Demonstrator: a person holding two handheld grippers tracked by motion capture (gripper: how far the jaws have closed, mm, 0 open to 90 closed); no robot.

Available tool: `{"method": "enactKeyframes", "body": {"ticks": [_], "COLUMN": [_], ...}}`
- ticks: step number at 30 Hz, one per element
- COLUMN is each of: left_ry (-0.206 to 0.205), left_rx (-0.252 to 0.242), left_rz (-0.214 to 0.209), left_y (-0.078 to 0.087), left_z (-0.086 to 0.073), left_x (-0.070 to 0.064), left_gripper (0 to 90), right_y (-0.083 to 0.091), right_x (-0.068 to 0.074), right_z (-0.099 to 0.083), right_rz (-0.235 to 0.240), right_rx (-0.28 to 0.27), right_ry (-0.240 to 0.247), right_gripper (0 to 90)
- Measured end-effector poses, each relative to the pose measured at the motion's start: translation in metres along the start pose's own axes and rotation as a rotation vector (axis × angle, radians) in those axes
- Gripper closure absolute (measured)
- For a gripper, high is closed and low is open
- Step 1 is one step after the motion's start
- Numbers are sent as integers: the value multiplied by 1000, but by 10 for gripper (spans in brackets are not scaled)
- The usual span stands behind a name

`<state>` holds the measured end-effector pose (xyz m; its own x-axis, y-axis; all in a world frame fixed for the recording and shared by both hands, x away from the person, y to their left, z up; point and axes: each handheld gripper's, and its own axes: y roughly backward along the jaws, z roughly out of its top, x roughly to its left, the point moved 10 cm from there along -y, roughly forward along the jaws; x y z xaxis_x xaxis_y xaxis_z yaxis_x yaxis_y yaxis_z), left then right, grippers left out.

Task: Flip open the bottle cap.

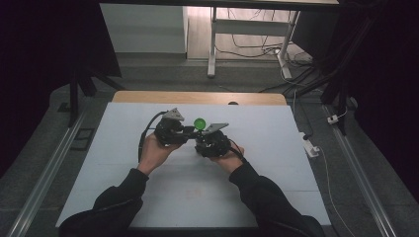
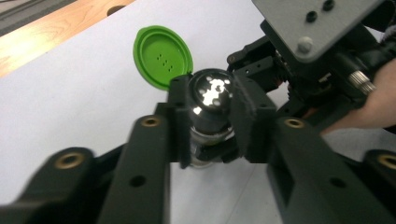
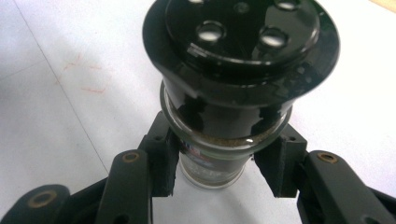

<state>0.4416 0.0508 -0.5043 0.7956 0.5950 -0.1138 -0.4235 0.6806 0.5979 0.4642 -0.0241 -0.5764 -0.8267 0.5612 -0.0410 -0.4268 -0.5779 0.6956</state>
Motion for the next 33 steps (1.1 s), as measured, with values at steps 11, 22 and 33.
{"method": "enactKeyframes", "body": {"ticks": [11,22,33], "left_ry": [17,27,54], "left_rx": [24,59,86], "left_rz": [-27,3,-2], "left_y": [14,22,41], "left_z": [-12,-24,-45], "left_x": [-10,-17,-25], "left_gripper": [361,124,56], "right_y": [0,5,14], "right_x": [0,2,10], "right_z": [0,-1,-4], "right_rz": [-2,27,64], "right_rx": [1,17,41], "right_ry": [-3,-59,-83], "right_gripper": [523,430,287]}}
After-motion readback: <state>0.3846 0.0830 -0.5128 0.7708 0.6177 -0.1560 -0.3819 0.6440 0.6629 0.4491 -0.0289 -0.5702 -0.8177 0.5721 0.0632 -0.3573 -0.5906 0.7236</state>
